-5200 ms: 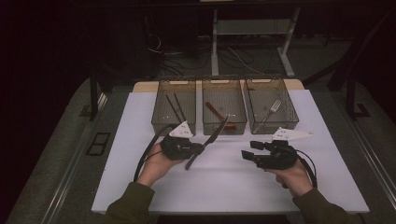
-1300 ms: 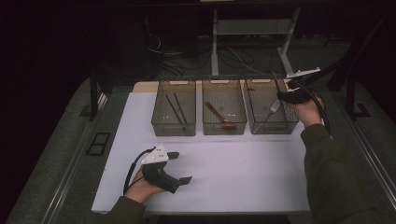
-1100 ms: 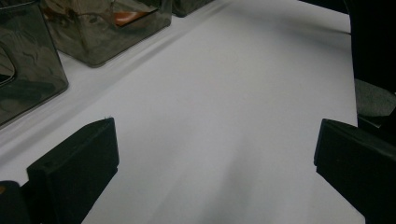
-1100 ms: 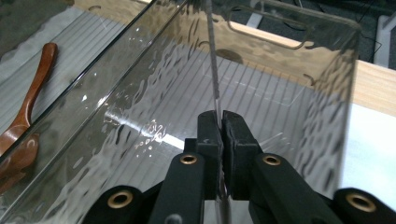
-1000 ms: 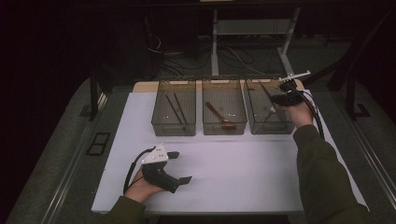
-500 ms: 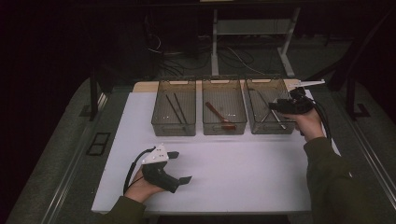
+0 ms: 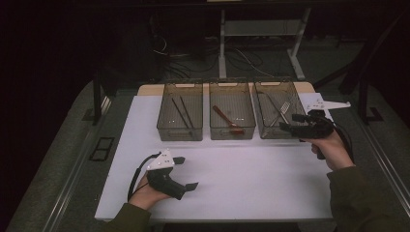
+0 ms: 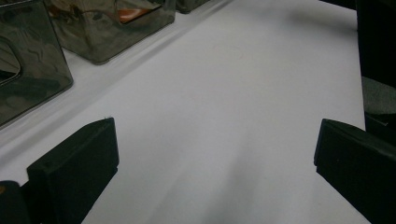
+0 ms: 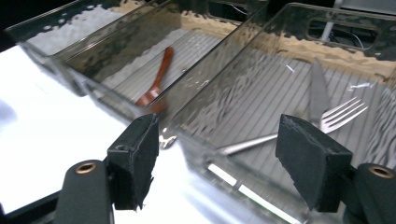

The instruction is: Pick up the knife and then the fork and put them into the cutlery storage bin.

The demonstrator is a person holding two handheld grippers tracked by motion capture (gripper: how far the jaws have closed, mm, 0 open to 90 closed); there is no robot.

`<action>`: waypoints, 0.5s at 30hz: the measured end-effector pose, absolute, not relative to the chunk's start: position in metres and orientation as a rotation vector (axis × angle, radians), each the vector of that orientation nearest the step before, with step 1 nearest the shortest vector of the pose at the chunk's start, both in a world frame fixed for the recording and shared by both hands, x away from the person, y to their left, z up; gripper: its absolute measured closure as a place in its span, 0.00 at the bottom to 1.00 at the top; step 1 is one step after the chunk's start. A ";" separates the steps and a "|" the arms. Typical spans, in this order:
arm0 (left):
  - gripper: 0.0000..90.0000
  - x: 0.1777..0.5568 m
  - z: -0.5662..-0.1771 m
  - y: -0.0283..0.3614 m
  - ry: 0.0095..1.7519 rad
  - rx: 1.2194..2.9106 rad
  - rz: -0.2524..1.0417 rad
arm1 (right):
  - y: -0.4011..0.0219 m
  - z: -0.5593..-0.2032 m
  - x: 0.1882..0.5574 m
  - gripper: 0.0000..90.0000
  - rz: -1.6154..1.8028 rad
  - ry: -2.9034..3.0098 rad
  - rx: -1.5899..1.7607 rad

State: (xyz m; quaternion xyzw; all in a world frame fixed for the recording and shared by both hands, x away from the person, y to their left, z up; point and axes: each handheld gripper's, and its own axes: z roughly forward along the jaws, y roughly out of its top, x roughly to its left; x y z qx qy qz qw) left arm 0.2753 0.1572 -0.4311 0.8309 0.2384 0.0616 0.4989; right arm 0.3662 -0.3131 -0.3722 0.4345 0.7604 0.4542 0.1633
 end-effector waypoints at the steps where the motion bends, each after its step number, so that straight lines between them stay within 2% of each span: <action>1: 0.00 0.275 -0.431 0.157 0.576 2.011 0.151 | -0.313 -0.374 0.361 0.31 1.301 2.169 1.235; 6: 0.00 0.275 -0.432 0.157 0.573 2.017 0.158 | -0.309 -0.383 0.340 0.23 1.306 2.166 1.204; 15: 0.00 0.275 -0.432 0.158 0.577 2.015 0.166 | -0.303 -0.401 0.312 0.21 1.316 2.165 1.199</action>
